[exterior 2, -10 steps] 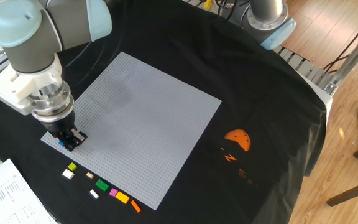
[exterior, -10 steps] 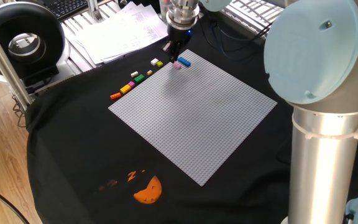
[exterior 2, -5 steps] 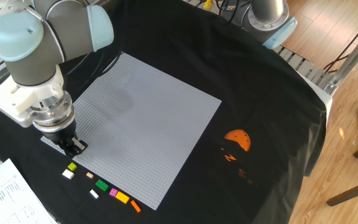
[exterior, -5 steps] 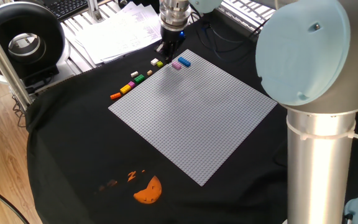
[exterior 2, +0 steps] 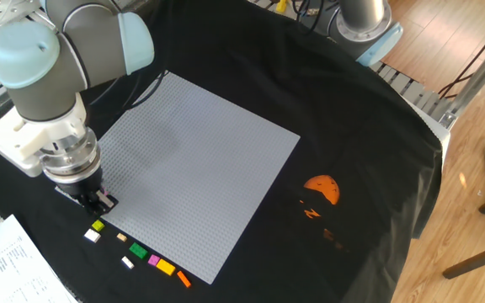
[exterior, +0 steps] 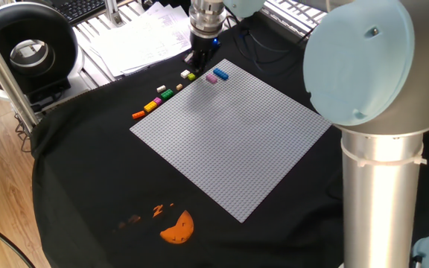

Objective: Build with small Lego blocks

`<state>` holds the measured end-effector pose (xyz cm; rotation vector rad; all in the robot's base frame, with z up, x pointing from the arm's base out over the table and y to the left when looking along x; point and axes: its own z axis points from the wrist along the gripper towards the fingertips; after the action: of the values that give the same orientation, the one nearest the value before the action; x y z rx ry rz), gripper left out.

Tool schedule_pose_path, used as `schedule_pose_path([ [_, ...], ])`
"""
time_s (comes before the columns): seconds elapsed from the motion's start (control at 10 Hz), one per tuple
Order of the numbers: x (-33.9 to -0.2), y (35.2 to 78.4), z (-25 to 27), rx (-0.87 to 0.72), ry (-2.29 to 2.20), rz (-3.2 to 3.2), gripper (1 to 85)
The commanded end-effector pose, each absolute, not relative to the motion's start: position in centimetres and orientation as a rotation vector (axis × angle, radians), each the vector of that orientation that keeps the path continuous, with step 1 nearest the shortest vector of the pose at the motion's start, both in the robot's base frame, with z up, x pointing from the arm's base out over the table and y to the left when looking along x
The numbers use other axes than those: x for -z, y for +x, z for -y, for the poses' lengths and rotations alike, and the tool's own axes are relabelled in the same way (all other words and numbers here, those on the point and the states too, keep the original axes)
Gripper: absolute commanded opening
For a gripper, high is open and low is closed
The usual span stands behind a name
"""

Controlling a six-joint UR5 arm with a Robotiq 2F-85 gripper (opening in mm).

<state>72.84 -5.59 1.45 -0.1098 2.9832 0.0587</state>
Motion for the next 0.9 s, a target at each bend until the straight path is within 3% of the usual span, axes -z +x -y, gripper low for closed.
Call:
schedule_pose_path([
  [0.0,-1.6,73.8,5.1,-0.068,-0.075,-2.971,20.3],
  [0.2,-1.4,74.0,5.1,-0.056,-0.075,-2.968,22.0],
  [0.4,-1.4,73.9,4.7,-0.073,-0.092,-2.971,32.0],
  [0.8,-1.2,73.4,3.7,-0.106,-0.051,-2.976,29.7],
])
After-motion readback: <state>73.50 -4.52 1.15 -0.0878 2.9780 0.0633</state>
